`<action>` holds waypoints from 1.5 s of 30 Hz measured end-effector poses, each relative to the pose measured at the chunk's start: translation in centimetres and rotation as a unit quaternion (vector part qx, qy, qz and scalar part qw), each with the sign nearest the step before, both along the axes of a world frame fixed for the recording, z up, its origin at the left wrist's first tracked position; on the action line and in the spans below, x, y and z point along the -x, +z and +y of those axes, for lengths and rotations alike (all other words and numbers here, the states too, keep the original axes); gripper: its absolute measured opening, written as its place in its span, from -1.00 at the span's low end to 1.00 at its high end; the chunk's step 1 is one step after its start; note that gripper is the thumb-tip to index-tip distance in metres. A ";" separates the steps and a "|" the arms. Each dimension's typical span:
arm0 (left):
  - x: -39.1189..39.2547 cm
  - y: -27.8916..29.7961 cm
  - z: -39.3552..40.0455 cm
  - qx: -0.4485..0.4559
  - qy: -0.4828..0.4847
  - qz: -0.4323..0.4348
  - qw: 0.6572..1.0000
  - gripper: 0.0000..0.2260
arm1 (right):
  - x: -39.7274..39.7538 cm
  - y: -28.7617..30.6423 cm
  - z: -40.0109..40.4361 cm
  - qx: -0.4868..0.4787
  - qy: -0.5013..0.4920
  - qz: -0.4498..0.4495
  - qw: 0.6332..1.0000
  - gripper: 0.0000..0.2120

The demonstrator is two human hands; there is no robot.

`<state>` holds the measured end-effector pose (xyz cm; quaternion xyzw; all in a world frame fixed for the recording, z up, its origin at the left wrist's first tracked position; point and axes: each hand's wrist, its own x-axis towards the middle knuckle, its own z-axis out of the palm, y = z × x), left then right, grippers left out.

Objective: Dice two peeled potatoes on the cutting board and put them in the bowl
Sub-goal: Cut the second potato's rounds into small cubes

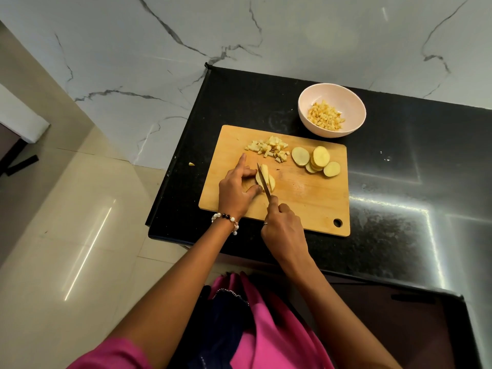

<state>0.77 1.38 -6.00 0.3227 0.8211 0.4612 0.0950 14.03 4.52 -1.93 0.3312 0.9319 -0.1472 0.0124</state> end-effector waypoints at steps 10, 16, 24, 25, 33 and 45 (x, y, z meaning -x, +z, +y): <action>0.0 0.1 0.2 -0.004 0.017 -0.016 1.000 -0.26 | 1.3 -0.3 -0.4 -0.020 0.016 0.001 1.000 -0.51; -0.2 0.2 0.3 0.000 0.031 -0.014 0.999 -0.25 | -1.8 -0.1 -1.5 -0.022 0.023 -0.012 0.999 -0.48; 0.1 0.6 0.4 0.047 -0.001 -0.006 0.999 -0.30 | -2.2 1.6 1.1 0.038 -0.041 0.107 0.993 -0.56; 0.3 0.8 0.5 0.071 -0.021 0.004 0.997 -0.29 | -2.2 1.7 1.6 0.039 -0.048 0.117 0.991 -0.57; 1.9 2.7 2.6 0.254 -0.133 0.027 0.958 -0.20 | -2.4 1.9 3.7 0.076 -0.104 0.129 0.983 -0.65; 1.6 2.8 2.7 0.215 -0.105 -0.006 0.971 -0.10 | -1.9 1.9 4.3 0.110 -0.121 0.146 0.976 -0.65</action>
